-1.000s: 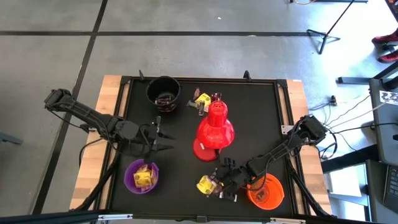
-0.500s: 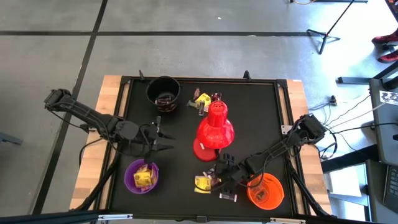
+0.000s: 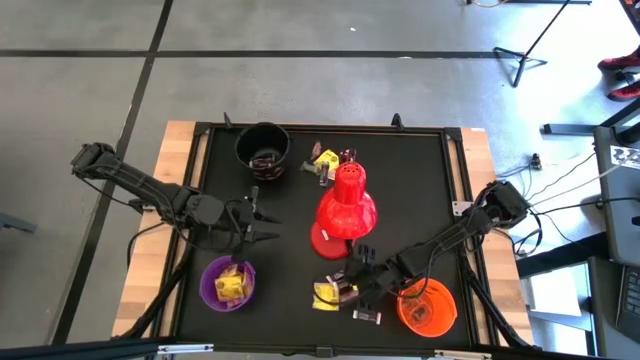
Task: Organize candy in baskets
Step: Put the brown chocolate bar into the black bucket
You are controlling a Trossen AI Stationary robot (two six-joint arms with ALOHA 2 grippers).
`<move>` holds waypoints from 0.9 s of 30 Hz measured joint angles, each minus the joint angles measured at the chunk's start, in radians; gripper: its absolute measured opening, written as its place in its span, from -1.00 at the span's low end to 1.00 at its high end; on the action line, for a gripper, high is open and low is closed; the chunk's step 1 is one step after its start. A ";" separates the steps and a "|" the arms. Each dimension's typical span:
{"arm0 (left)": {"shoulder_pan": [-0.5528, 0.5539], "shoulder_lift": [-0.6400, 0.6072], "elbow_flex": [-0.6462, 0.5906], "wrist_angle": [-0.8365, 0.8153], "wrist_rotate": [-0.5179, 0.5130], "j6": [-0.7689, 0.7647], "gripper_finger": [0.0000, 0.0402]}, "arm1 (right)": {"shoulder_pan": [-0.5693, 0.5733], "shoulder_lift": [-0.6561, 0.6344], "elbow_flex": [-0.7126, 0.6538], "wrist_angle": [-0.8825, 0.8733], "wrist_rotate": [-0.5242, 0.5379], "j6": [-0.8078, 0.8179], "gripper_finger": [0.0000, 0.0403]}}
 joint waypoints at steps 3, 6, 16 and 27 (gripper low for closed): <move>0.000 0.000 0.000 0.000 0.000 0.000 -0.24 | 0.000 0.005 0.000 -0.005 -0.005 0.000 -0.95; 0.000 0.000 0.000 0.000 -0.001 0.000 -0.24 | 0.000 0.029 0.000 0.005 -0.032 0.003 -0.83; 0.000 0.000 0.000 0.000 -0.002 -0.001 -0.24 | 0.000 0.102 0.001 0.027 -0.052 0.069 -0.21; 0.000 0.032 0.000 0.001 -0.006 -0.008 -0.24 | 0.000 0.106 0.000 0.013 0.004 0.077 -0.64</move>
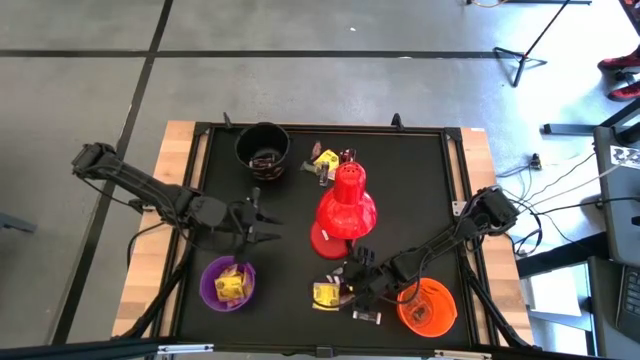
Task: Organize candy in baskets
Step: Put the brown chocolate bar into the black bucket
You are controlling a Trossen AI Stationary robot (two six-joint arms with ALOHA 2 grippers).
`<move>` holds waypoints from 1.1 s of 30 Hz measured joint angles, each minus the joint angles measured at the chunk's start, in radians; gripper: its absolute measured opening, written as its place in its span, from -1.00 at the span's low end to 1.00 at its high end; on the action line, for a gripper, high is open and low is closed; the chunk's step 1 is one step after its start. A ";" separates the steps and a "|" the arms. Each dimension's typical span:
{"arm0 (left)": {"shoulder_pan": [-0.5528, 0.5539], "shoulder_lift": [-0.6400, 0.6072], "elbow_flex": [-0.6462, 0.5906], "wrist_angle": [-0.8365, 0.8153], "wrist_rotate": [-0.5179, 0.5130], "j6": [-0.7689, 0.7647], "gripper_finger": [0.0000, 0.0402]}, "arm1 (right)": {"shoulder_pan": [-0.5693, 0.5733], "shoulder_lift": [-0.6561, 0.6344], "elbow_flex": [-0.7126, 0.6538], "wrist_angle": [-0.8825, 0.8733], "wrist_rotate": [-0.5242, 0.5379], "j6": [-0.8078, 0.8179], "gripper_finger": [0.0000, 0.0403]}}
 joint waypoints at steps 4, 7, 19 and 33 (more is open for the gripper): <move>0.000 0.046 0.000 -0.001 0.000 -0.015 -0.24 | 0.000 -0.003 0.000 0.002 0.001 0.000 -0.95; 0.000 0.080 0.000 -0.001 0.001 -0.015 -0.24 | 0.000 -0.005 0.007 -0.006 0.019 0.013 -0.90; -0.002 0.144 0.000 0.023 0.066 -0.021 -0.24 | 0.000 -0.007 0.241 -0.065 0.236 -0.169 -0.94; -0.095 0.144 0.000 0.215 0.098 0.208 -0.24 | -0.107 -0.007 0.307 0.180 0.381 -0.319 -0.97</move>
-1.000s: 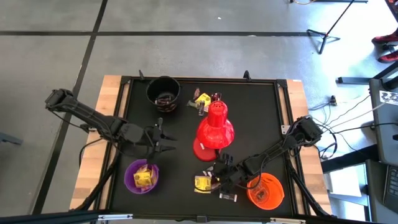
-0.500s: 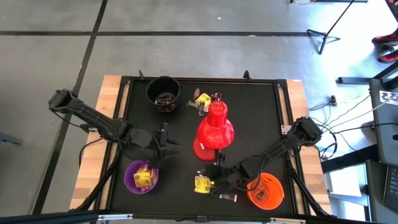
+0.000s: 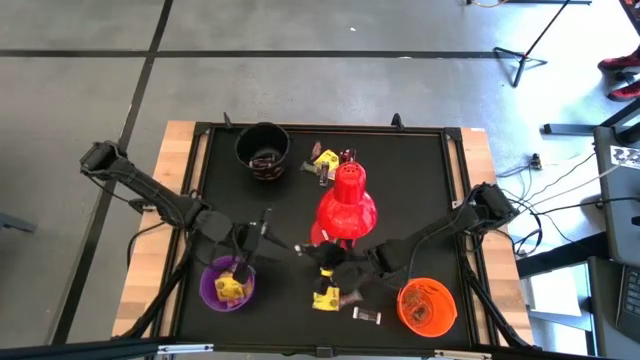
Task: Organize candy in baskets
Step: Put the brown chocolate bar into the black bucket
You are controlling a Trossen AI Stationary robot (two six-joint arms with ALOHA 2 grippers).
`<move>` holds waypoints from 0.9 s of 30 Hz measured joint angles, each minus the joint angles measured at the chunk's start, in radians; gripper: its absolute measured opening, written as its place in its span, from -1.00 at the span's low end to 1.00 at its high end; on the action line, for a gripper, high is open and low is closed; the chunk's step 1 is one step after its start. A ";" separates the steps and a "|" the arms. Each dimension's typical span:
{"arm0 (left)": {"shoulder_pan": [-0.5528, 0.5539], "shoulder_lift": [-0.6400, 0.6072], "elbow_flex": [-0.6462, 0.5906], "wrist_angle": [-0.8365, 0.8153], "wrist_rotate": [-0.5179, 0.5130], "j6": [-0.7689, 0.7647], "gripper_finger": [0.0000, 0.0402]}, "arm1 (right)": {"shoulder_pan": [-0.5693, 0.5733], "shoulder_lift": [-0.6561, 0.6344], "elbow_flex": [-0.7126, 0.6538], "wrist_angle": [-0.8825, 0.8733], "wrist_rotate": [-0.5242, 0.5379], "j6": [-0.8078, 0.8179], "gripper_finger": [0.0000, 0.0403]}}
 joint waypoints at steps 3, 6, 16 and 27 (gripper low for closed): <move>-0.016 0.000 0.000 0.000 -0.065 0.019 -0.24 | -0.023 0.000 0.000 0.074 -0.043 -0.034 -0.97; -0.017 0.002 0.000 -0.004 -0.107 0.021 -0.24 | -0.041 0.000 0.000 0.120 -0.088 -0.059 -0.97; -0.016 0.084 0.000 0.000 -0.211 0.021 -0.24 | -0.057 0.000 -0.002 0.127 -0.131 -0.078 -0.97; -0.016 0.116 0.000 -0.005 -0.229 0.019 -0.55 | -0.056 -0.002 0.000 0.110 -0.130 -0.078 -0.96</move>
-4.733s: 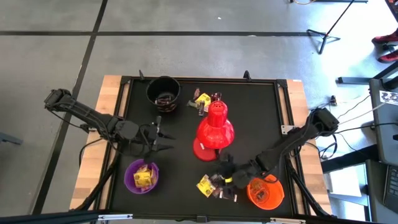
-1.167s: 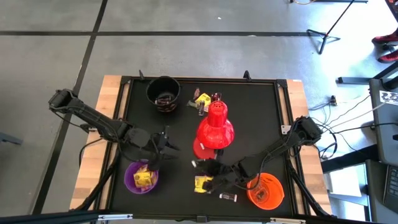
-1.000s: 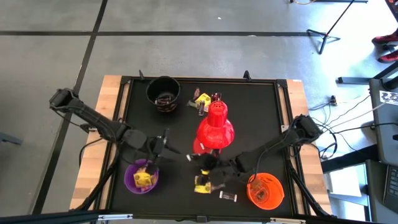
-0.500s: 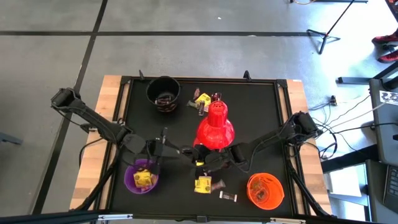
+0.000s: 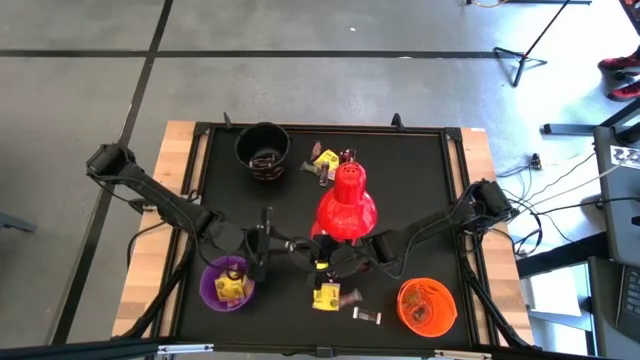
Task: Organize candy in baskets
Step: Put the brown chocolate bar into the black bucket
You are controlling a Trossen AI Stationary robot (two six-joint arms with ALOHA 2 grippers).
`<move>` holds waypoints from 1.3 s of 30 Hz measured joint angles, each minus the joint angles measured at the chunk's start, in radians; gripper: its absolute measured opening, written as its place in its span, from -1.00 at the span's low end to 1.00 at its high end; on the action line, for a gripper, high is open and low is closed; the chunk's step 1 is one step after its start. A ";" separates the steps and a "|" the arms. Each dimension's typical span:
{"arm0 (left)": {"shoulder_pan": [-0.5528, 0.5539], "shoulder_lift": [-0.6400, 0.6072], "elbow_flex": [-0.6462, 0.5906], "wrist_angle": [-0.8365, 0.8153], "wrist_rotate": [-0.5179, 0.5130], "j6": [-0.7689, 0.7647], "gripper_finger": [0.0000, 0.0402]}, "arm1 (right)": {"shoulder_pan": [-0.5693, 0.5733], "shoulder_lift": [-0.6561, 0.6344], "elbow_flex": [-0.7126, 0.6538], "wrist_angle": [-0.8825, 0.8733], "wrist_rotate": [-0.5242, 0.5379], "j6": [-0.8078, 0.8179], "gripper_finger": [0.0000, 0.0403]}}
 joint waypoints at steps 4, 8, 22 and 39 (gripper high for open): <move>0.000 0.000 0.000 -0.002 0.000 0.000 -0.75 | 0.000 0.000 0.000 -0.007 0.000 0.000 -0.96; 0.000 0.000 0.000 -0.003 0.000 0.000 -0.93 | 0.000 0.000 0.000 -0.020 0.001 0.000 -0.96; 0.000 0.000 0.000 -0.015 0.004 -0.007 -0.98 | 0.001 0.000 0.001 -0.025 -0.097 -0.018 -0.35; 0.268 -0.408 0.000 -0.472 -0.389 0.014 -0.93 | 0.000 0.000 0.000 -0.136 -0.084 0.061 0.06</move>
